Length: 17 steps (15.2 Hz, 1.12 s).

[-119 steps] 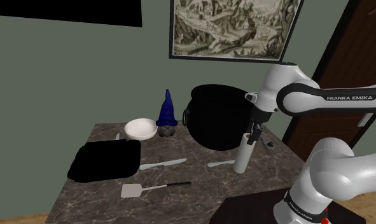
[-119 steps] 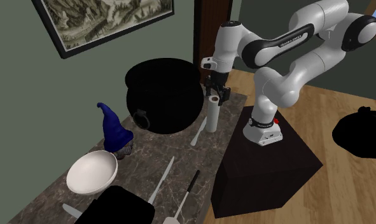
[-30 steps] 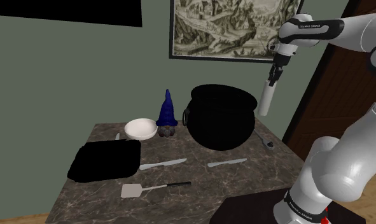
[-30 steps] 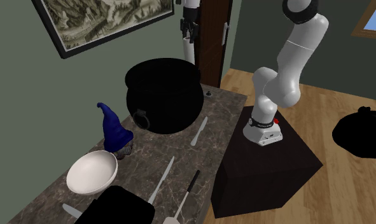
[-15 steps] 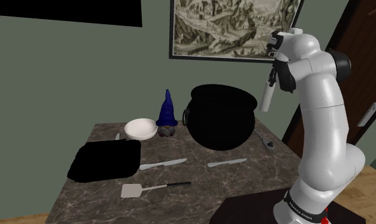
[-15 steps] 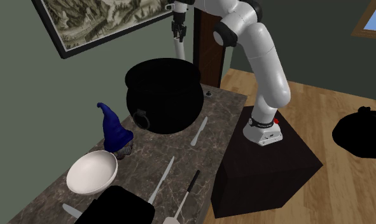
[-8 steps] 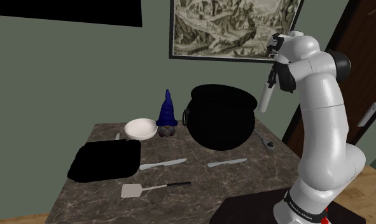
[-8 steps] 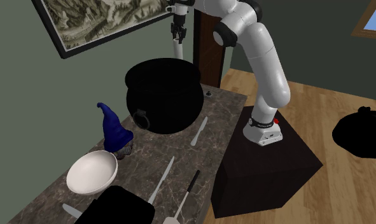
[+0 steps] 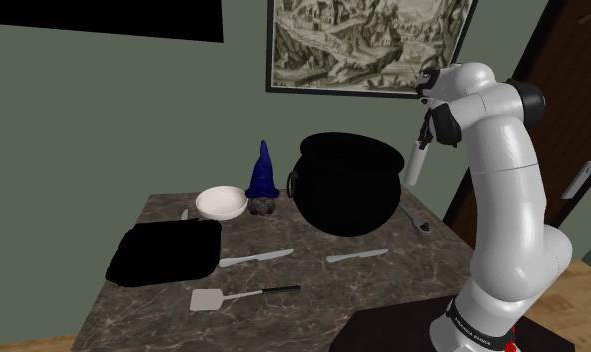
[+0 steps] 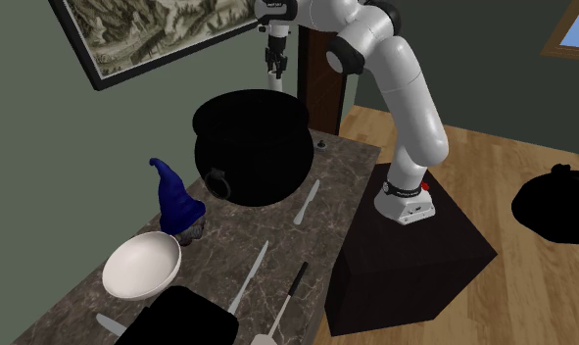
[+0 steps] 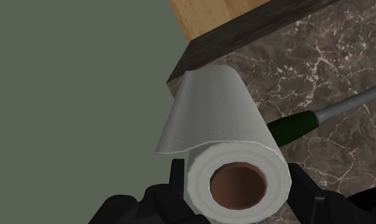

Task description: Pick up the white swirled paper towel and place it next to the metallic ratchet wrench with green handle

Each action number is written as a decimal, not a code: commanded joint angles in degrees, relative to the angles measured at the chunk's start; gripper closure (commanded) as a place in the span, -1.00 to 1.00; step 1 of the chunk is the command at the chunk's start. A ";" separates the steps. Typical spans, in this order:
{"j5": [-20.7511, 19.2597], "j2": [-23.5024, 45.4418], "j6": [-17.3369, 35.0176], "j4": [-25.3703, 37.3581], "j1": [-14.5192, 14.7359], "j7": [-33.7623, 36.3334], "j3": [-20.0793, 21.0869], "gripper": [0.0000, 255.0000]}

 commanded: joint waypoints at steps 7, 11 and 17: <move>0.86 2.50 2.84 -2.96 0.05 -0.79 1.11 1.00; 0.86 2.50 2.84 -2.96 0.05 -0.79 1.11 1.00; 0.86 2.50 2.84 -2.96 0.04 -0.79 1.11 -1.00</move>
